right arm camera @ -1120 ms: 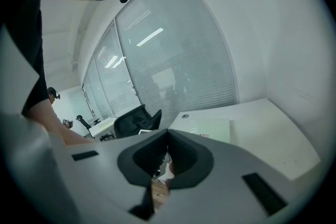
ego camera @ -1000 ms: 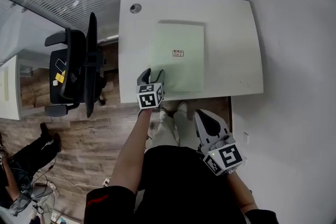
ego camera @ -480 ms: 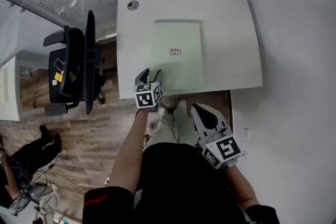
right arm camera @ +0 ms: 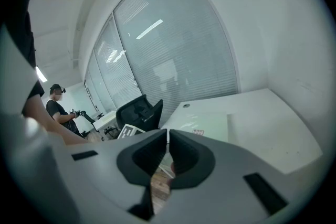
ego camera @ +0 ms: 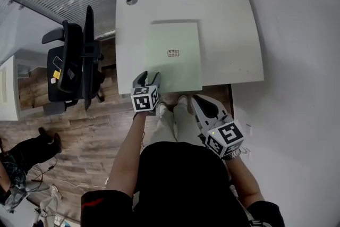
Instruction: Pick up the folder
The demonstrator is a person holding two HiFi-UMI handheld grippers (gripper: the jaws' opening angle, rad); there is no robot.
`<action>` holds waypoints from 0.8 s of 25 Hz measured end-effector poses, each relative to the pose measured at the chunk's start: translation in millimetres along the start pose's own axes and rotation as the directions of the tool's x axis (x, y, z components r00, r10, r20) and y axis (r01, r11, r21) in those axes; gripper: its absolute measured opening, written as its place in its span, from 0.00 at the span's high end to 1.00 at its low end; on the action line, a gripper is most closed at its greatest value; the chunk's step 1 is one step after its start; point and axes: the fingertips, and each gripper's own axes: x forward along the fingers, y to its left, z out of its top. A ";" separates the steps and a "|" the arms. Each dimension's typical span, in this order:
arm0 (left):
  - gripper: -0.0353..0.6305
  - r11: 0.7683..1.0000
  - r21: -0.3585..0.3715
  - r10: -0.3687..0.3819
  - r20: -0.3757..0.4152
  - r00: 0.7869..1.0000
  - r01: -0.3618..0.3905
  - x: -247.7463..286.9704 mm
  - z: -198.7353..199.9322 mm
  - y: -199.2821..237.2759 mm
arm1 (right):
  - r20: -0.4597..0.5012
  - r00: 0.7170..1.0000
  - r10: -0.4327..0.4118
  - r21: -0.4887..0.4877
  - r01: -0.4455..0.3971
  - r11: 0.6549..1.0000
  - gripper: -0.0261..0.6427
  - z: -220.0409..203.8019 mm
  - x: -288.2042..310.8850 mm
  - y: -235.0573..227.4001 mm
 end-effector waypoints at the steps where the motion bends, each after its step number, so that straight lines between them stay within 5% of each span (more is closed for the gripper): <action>1: 0.61 1.000 0.000 0.000 -0.001 1.000 0.000 -3.3 -2.6 0.0 | -0.011 1.000 0.001 -0.001 -0.001 1.000 0.96 -5.2 0.7 -2.1; 4: 0.61 1.000 0.001 0.002 -0.003 1.000 -0.002 -12.4 -12.3 -0.4 | -0.057 0.998 0.005 0.022 -0.004 1.000 0.96 -27.3 3.2 -12.2; 7: 0.61 1.000 -0.001 0.002 -0.004 1.000 -0.002 -20.9 -21.8 -1.1 | -0.106 0.994 0.019 0.069 -0.012 0.998 0.77 -50.1 7.2 -22.1; 13: 0.61 1.000 0.006 -0.001 -0.013 1.000 0.001 -34.5 -32.7 2.3 | -0.165 0.986 0.000 0.112 0.019 0.994 0.69 -87.0 17.3 -38.7; 20: 0.61 1.000 0.011 0.006 -0.025 1.000 -0.006 -42.4 -40.2 3.1 | -0.184 0.983 -0.003 0.296 0.058 0.953 0.59 -138.3 29.0 -76.1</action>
